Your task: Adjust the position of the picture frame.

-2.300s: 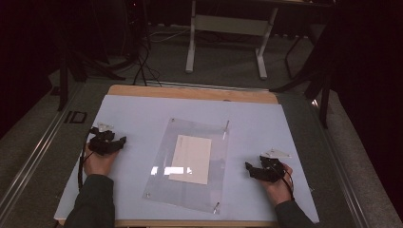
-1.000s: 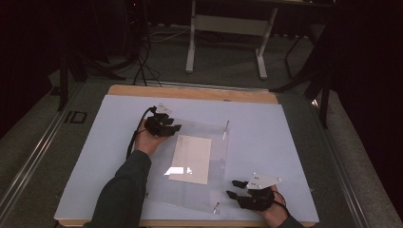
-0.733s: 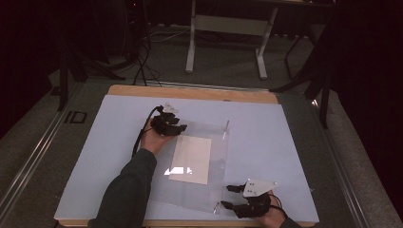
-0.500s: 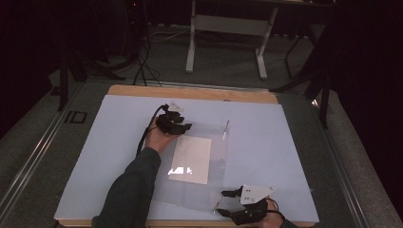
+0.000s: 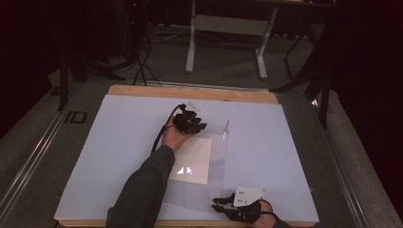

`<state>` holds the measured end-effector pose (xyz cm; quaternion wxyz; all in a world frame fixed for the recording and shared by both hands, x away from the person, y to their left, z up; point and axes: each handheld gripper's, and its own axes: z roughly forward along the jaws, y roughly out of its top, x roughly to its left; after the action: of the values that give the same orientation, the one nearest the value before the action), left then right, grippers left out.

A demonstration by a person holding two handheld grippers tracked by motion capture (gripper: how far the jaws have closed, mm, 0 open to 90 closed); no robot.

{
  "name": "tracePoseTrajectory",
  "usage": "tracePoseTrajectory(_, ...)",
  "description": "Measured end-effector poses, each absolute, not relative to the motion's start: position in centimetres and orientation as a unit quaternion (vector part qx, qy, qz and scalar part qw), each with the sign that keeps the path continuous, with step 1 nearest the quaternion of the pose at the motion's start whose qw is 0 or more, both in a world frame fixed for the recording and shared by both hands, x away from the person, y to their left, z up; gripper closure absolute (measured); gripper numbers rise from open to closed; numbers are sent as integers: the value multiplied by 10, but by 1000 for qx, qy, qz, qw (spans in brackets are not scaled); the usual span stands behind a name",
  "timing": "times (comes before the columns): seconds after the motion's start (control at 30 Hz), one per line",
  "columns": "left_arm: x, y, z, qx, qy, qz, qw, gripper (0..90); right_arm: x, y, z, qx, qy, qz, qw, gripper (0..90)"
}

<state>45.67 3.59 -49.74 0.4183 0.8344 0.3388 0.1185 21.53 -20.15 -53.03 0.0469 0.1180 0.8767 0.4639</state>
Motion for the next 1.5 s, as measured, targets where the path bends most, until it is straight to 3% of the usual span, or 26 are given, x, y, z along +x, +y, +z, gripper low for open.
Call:
tracePoseTrajectory(0.17, 462, 18, -501, 838, 329, 110, 420, 628, 214, -201, -531, 115, 877, 464, 47, 849)
tracePoseTrajectory(0.77, 482, -40, -519, 839, 289, 81, 454, 649, 212, -201, -531, 113, 876, 465, 55, 852)
tracePoseTrajectory(1.0, 485, -49, -531, 840, 300, 75, 445, 771, 212, -200, -531, 116, 876, 465, 56, 852)
tracePoseTrajectory(1.2, 489, -53, -531, 835, 301, 82, 453, 765, 212, -200, -531, 118, 875, 465, 56, 852)
tracePoseTrajectory(1.5, 492, -62, -521, 869, 280, 102, 395, 847, 213, -203, -530, 131, 870, 473, 53, 852)
